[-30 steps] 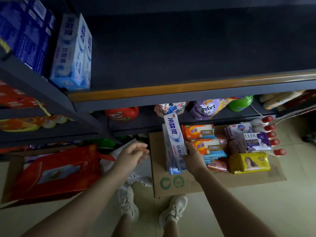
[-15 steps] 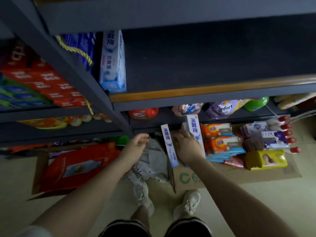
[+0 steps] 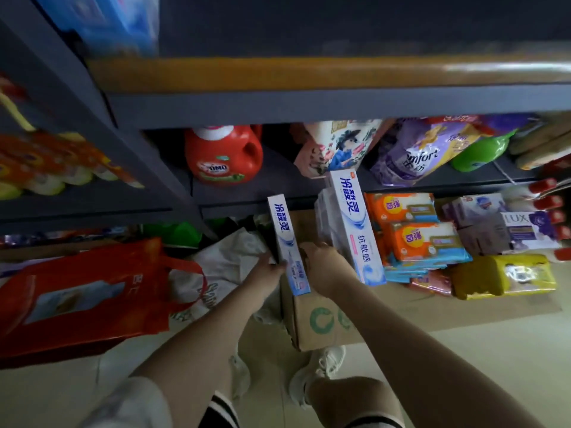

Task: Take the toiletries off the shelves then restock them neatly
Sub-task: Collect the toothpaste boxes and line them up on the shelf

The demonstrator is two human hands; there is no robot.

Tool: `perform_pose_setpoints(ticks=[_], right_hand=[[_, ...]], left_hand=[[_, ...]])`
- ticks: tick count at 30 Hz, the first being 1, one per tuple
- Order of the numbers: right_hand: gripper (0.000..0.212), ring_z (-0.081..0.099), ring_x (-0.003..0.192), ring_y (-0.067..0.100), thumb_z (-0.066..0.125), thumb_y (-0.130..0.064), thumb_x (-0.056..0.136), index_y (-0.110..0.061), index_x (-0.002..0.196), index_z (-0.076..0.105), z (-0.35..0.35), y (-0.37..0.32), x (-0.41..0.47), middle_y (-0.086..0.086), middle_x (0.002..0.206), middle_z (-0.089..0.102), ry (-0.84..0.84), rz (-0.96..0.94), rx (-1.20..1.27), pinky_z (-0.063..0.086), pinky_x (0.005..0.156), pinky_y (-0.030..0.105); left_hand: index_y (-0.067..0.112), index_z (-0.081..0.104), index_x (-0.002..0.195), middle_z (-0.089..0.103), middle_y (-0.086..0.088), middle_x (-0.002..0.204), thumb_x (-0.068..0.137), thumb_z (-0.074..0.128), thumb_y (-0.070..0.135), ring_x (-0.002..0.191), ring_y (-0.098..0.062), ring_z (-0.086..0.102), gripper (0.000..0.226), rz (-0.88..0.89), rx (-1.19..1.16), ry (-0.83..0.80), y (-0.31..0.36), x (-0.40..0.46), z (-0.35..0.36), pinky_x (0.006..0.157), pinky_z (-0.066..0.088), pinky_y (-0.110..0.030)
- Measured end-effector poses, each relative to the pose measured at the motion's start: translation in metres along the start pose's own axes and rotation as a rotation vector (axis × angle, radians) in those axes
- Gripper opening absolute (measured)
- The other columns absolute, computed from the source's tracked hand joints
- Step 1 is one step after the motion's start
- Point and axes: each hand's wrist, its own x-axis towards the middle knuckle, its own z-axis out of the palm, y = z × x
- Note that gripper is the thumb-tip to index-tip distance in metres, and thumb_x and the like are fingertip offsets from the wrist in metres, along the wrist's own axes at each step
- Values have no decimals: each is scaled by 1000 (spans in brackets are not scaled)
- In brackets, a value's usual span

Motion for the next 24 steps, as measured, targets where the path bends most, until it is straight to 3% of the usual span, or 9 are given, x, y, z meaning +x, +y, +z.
perform_pose_setpoints(ticks=[2, 4, 6, 8, 10, 14, 19, 22, 24], right_hand=[[30, 58, 104, 34, 44, -1, 89, -7, 118, 50, 6, 2, 6, 17, 117, 57, 16, -13, 23, 44, 74, 33], [21, 60, 97, 35, 45, -3, 88, -6, 107, 53, 3, 6, 7, 18, 107, 61, 68, -26, 85, 38, 66, 28], [19, 62, 93, 35, 47, -4, 88, -6, 105, 56, -5, 9, 2, 19, 101, 65, 123, -49, 163, 37, 66, 26], [26, 61, 92, 35, 47, -2, 86, -5, 110, 58, -15, 10, -5, 20, 100, 67, 147, -69, 242, 43, 70, 30], [26, 61, 93, 35, 48, -3, 87, -3, 110, 59, -24, 11, -13, 20, 100, 67, 173, -91, 291, 47, 77, 37], [25, 61, 96, 30, 47, -5, 90, -7, 111, 61, -42, 13, -21, 15, 106, 67, 216, -105, 342, 46, 79, 31], [20, 63, 91, 29, 49, -2, 90, -4, 104, 64, -78, 3, -33, 13, 98, 70, 283, -156, 399, 48, 78, 33], [23, 64, 86, 27, 49, -5, 87, -6, 103, 65, -111, -37, -35, 9, 93, 70, 383, -277, 472, 48, 78, 32], [28, 64, 86, 27, 45, -6, 82, -5, 102, 65, -133, -73, -32, 9, 92, 69, 478, -387, 494, 46, 77, 28]], left_hand=[[7, 44, 132, 55, -14, 129, 93, 54, 24, 104, -26, 59, 44, 23, -119, -43, -3, 15, 16, 68, 48, -17], [0, 56, 120, 60, -26, 119, 90, 59, 16, 96, -34, 62, 34, 57, -196, -24, -3, 23, 24, 49, 41, -9], [0, 64, 103, 67, -20, 99, 85, 65, 12, 83, -29, 64, 22, 70, -221, 47, -6, 27, 25, 51, 44, -15], [1, 63, 79, 65, -15, 78, 78, 71, 12, 69, -24, 60, 14, 115, -88, 163, -10, 29, 23, 57, 43, -26], [4, 51, 69, 55, -14, 71, 68, 75, 23, 69, -26, 57, 31, 197, 155, 270, -11, 28, 23, 57, 38, -31], [4, 46, 114, 46, -15, 116, 76, 71, 29, 105, -34, 51, 52, 190, 597, 244, -4, 17, 32, 76, 42, -37], [16, 53, 124, 61, -4, 120, 93, 52, 22, 104, -16, 57, 32, 273, 434, -6, 15, -19, 13, 82, 44, -23], [14, 52, 128, 57, -3, 123, 94, 51, 15, 111, -16, 54, 34, 466, 485, 125, 45, -61, -27, 85, 36, -16], [12, 53, 125, 56, -5, 122, 93, 51, 16, 114, -19, 50, 33, 617, 545, 267, 68, -95, -59, 92, 36, -20]])
